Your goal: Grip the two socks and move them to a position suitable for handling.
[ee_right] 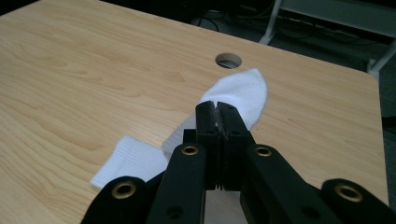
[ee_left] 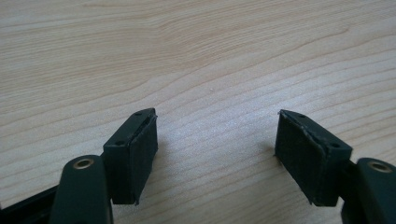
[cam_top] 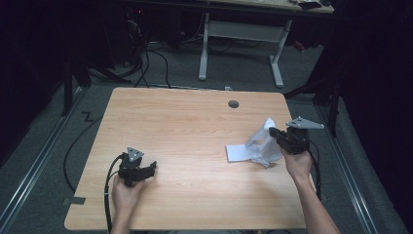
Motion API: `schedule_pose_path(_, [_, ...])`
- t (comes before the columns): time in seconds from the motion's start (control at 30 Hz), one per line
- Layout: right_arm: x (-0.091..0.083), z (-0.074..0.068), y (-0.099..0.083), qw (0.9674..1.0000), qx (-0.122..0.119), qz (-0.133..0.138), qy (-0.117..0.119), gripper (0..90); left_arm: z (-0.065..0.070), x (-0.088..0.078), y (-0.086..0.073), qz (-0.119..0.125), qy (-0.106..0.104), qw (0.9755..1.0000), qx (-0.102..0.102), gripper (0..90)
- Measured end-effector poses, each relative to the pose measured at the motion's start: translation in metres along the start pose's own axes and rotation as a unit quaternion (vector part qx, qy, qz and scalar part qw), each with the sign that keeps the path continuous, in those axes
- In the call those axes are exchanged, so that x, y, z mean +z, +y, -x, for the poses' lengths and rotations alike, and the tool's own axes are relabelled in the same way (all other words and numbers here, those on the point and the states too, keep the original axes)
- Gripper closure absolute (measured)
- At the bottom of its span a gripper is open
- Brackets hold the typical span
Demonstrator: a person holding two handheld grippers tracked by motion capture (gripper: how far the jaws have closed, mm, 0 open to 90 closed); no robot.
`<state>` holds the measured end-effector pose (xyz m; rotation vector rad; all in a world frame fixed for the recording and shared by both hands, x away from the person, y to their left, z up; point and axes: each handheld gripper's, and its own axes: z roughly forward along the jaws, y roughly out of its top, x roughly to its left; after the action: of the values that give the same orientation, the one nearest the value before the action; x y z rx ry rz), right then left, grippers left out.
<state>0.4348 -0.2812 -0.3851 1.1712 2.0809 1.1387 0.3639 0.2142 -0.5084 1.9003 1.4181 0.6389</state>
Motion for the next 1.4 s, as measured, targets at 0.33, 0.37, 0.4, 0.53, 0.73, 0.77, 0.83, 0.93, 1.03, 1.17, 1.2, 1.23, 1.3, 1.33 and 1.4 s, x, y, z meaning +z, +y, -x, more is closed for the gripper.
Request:
schedule_pose_path(0.33, [-0.008,-0.029,0.015,0.9991,-0.040,0.016,-0.001,88.8,0.001,0.000,0.000,-0.001,0.003,1.0000,0.000,29.6])
schedule_pose_path(0.37, [-0.009,-0.032,0.017,0.9990,-0.041,0.017,0.001,88.8,0.001,0.000,0.000,-0.001,0.003,1.0000,0.001,29.6])
schedule_pose_path(0.4, [-0.009,-0.036,0.019,0.9989,-0.040,0.021,0.007,88.8,0.001,0.000,0.000,-0.001,0.003,1.0000,0.000,29.6])
schedule_pose_path(0.53, [-0.006,-0.044,0.022,0.9987,-0.035,0.028,0.023,88.8,0.001,0.000,0.000,-0.001,0.004,1.0000,0.001,29.4])
schedule_pose_path(0.73, [0.006,-0.059,0.023,0.9981,-0.041,0.015,0.043,88.8,0.001,0.001,0.001,-0.001,0.004,1.0000,0.000,29.0])
schedule_pose_path(0.77, [0.007,-0.062,0.024,0.9979,-0.043,0.016,0.045,88.7,0.001,0.001,0.001,-0.001,0.004,1.0000,0.000,28.9])
schedule_pose_path(0.83, [0.009,-0.068,0.027,0.9975,-0.043,0.019,0.052,88.7,0.001,0.001,0.001,-0.001,0.003,1.0000,0.001,28.8])
schedule_pose_path(0.93, [0.013,-0.076,0.031,0.9968,-0.047,0.022,0.061,88.7,0.001,0.001,0.001,-0.001,0.003,1.0000,0.000,28.7])
schedule_pose_path(1.03, [0.018,-0.083,0.034,0.9960,-0.049,0.023,0.072,88.7,0.001,0.001,0.001,-0.001,0.003,1.0000,0.000,28.6])
schedule_pose_path(1.17, [0.023,-0.094,0.038,0.9952,-0.053,0.024,0.079,88.7,0.001,0.001,0.001,-0.001,0.003,1.0000,0.001,28.5])
schedule_pose_path(1.2, [0.025,-0.096,0.039,0.9949,-0.053,0.024,0.083,88.7,0.001,0.001,0.001,-0.001,0.003,1.0000,0.001,28.5])
schedule_pose_path(1.23, [0.027,-0.098,0.039,0.9949,-0.051,0.023,0.084,88.7,0.001,0.001,0.001,-0.001,0.003,1.0000,0.001,28.5])
schedule_pose_path(1.3, [0.033,-0.101,0.039,0.9950,-0.048,0.022,0.085,88.7,0.001,0.001,0.001,-0.001,0.002,1.0000,0.001,28.1])
schedule_pose_path(1.33, [0.038,-0.103,0.038,0.9949,-0.041,0.019,0.090,88.7,0.001,0.001,0.001,-0.002,0.002,1.0000,0.001,28.0])
schedule_pose_path(1.4, [0.044,-0.106,0.036,0.9942,-0.029,0.020,0.101,88.7,0.001,0.001,0.001,-0.002,0.002,1.0000,0.002,28.0])
